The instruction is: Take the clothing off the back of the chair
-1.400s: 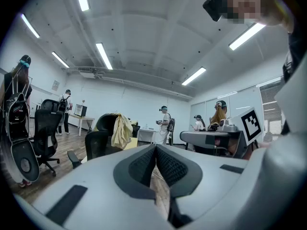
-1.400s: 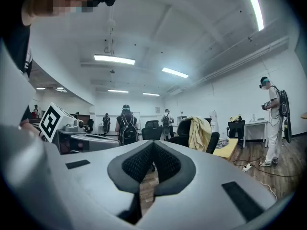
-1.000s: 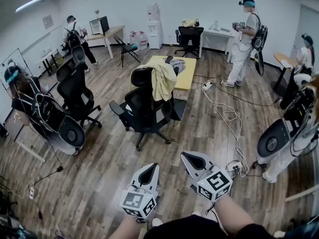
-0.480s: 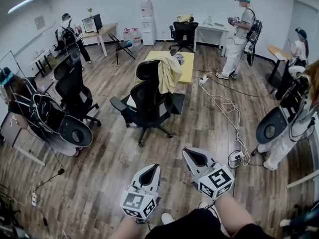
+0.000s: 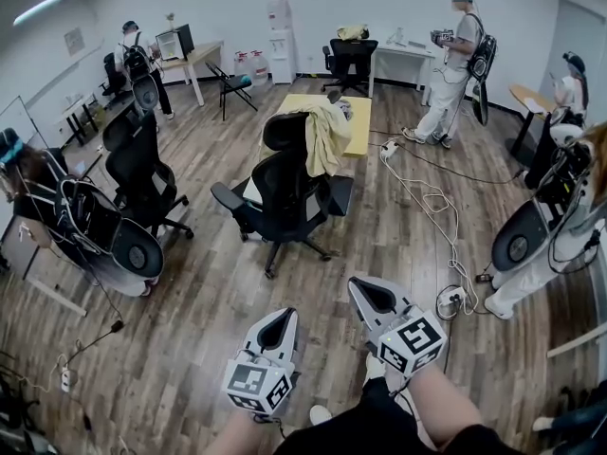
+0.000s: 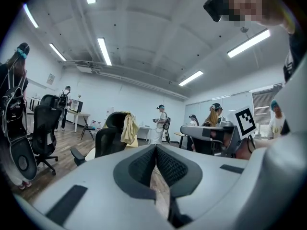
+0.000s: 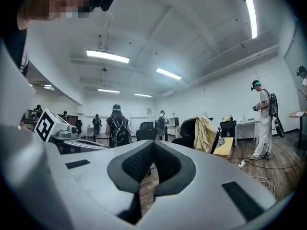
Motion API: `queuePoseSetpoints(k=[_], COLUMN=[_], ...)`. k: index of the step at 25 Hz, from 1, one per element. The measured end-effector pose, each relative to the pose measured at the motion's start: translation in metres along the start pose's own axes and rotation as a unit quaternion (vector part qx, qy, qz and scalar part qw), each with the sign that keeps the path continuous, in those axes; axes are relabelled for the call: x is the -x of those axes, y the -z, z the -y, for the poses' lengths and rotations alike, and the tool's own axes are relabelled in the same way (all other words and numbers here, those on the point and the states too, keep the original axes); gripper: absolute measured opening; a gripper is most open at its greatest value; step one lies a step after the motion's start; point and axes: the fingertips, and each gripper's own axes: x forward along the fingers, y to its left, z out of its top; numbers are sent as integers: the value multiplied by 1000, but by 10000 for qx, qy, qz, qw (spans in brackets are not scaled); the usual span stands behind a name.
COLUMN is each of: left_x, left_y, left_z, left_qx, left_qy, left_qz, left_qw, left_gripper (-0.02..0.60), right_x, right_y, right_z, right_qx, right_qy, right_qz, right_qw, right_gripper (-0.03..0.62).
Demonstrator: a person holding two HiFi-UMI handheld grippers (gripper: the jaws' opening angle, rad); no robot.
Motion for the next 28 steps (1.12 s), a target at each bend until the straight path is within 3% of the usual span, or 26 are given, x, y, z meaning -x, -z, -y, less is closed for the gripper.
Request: queuePoseSetpoints(k=[7,16,28], left_x=[-49,-154,-251], left_y=[-7,-20,-39], left_z=[-4,-5,19], left_qx=[-23,-51,-67], left_qy=[-249,-648,-1081], left_qz=[22,27,202], left_qw=[9997,9979,9939], left_gripper=[18,18,18], right_x=[-22,-64,-89], right_y=[-6,-17,-32], right_z=[50,156,252], right_qx=[24,13,143], right_qy=[-248,-675,-1252], right_qz=[38,85,90], right_qw=[9997,9977,9920], right_gripper=[12,12,14])
